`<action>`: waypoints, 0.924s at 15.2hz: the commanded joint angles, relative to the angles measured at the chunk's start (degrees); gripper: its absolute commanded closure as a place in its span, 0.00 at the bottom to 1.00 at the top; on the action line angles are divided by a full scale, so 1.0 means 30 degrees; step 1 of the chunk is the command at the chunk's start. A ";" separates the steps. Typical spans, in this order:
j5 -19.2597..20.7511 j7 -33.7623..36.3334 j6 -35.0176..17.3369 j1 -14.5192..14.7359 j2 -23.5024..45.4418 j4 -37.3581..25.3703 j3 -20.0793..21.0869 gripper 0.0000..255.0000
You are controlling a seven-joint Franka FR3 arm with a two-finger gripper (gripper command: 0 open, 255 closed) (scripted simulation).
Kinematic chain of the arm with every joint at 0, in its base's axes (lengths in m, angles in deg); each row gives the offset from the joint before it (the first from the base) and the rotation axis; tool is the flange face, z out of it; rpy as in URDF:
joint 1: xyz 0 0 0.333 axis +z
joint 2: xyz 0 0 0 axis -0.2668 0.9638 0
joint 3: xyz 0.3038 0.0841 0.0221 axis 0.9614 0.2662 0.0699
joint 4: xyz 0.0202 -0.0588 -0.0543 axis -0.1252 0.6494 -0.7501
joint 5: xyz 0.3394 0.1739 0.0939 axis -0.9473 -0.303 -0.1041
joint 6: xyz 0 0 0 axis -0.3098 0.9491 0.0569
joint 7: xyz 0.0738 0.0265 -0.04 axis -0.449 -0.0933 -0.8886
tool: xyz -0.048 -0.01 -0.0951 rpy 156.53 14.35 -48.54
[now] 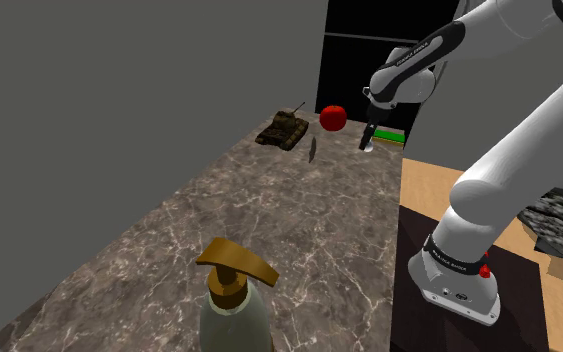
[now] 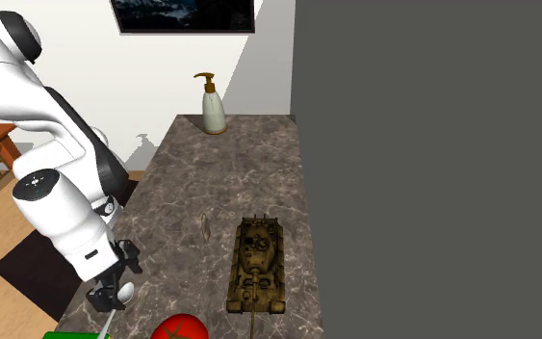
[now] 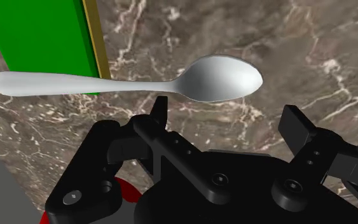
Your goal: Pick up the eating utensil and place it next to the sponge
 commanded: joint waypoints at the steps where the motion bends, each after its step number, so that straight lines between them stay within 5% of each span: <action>1: 0.0000 0.0000 0.0003 0.0000 0.0001 0.0000 0.0000 0.00; 6: 0.0908 0.0675 0.2833 -0.0505 -0.2150 -0.0758 0.0398 0.00; 14: 0.0906 0.0673 0.2833 -0.0510 -0.2149 -0.0758 0.0403 0.00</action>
